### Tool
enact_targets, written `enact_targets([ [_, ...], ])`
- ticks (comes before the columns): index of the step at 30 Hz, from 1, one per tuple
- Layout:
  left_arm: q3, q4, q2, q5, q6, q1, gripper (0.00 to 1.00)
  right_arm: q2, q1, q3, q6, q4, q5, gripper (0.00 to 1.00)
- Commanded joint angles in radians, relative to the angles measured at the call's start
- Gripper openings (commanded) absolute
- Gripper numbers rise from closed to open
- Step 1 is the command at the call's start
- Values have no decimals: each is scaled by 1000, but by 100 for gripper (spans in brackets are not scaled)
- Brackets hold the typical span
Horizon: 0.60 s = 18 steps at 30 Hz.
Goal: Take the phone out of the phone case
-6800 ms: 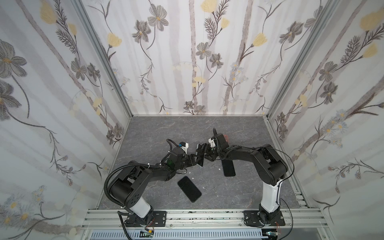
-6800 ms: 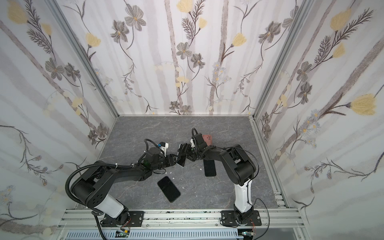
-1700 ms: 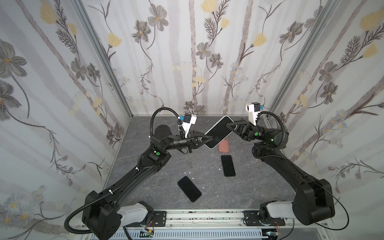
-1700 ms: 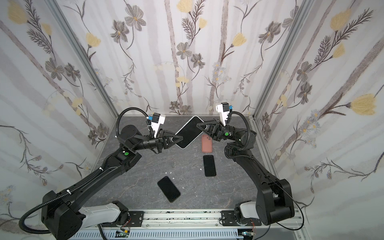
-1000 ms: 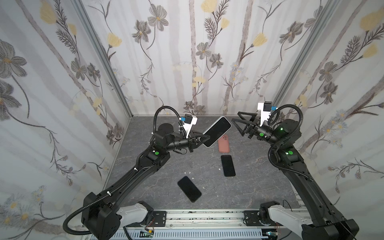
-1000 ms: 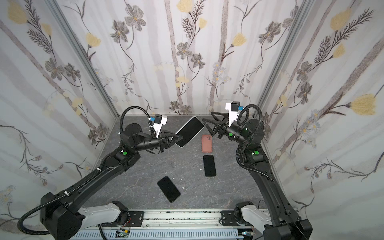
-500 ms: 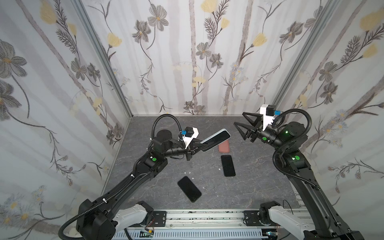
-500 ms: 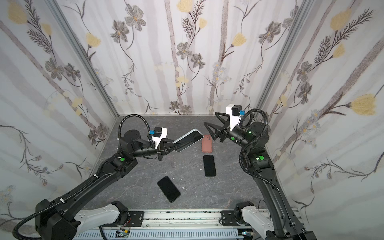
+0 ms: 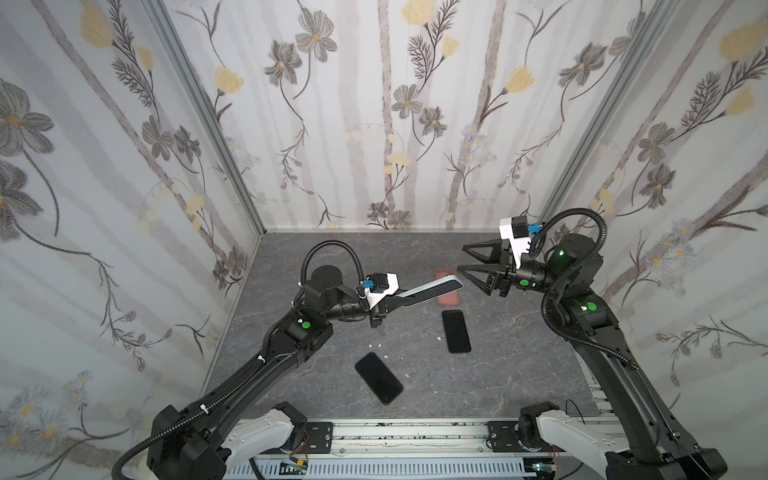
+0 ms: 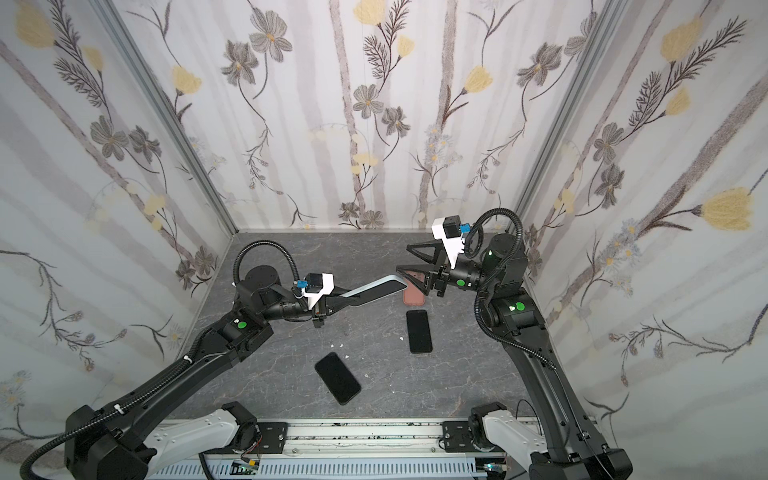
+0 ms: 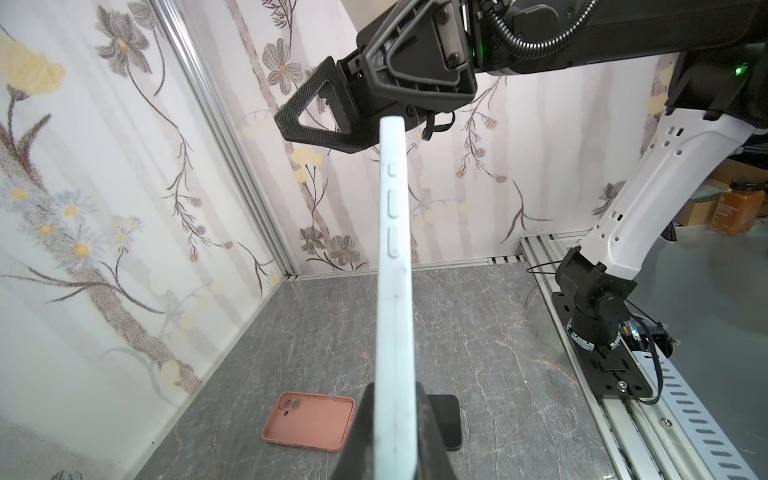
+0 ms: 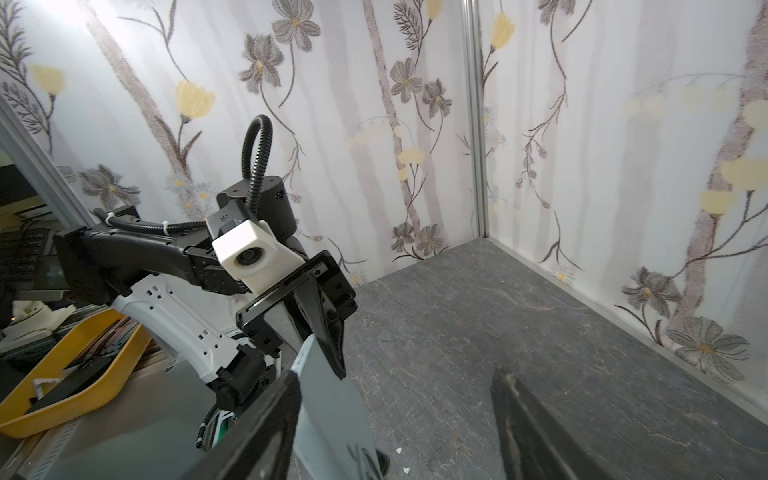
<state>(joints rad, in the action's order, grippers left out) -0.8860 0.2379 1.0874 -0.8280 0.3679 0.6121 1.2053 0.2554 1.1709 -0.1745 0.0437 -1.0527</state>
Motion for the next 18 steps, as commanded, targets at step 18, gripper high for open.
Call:
enact_targets([
  [18,-13,62,-4,-68,31,7,0,48,54,-7,28,37,-189,56],
])
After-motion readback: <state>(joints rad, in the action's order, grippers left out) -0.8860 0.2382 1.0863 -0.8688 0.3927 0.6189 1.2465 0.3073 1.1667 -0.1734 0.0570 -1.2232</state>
